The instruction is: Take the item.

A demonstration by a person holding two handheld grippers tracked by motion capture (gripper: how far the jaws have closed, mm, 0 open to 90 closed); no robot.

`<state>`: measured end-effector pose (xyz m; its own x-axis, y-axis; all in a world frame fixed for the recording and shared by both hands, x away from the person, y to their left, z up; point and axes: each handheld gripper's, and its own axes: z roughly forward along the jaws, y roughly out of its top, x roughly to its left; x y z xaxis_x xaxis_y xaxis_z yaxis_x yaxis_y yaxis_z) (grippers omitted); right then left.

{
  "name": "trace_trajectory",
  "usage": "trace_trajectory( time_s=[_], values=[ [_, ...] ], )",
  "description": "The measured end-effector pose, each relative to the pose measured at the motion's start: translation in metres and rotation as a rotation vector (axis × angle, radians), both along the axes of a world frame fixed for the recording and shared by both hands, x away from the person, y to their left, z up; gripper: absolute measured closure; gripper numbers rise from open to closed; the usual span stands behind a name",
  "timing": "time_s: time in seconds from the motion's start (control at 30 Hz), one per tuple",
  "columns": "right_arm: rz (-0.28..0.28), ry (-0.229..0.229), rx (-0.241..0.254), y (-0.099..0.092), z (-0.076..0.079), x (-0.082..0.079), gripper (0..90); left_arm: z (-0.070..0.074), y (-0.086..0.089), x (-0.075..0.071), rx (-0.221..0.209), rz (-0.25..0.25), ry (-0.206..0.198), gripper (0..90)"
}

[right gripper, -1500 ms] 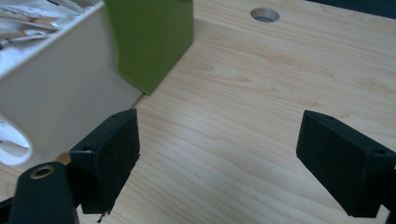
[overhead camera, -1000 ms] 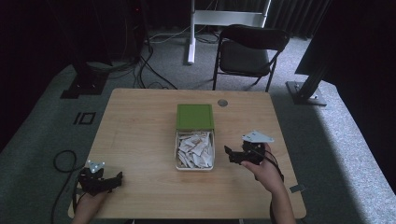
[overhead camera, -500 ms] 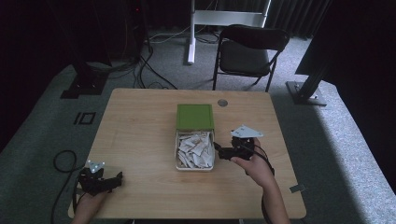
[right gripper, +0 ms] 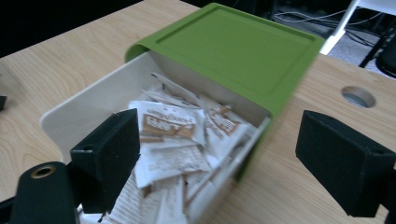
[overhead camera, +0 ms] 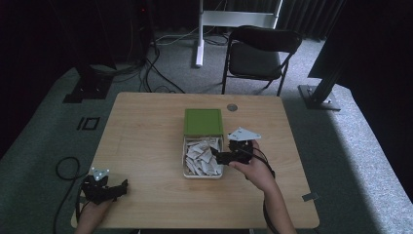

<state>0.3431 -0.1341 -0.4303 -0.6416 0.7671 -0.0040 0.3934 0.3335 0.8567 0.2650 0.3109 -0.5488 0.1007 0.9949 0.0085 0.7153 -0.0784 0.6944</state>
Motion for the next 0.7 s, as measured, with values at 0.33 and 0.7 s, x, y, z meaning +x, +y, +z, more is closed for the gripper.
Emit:
trace_trajectory(
  time_s=[0.33, 0.7],
  values=[
    [0.052, 0.022, -0.012, 0.026, -0.008, 0.004, 13.9, 0.000, 0.000, 0.000, 0.000, 0.000, 0.000, 1.3],
    [0.087, 0.039, -0.025, 0.049, -0.014, 0.008, 15.5, 0.000, 0.000, 0.000, 0.001, 0.000, 0.000, 1.3]
  ],
)
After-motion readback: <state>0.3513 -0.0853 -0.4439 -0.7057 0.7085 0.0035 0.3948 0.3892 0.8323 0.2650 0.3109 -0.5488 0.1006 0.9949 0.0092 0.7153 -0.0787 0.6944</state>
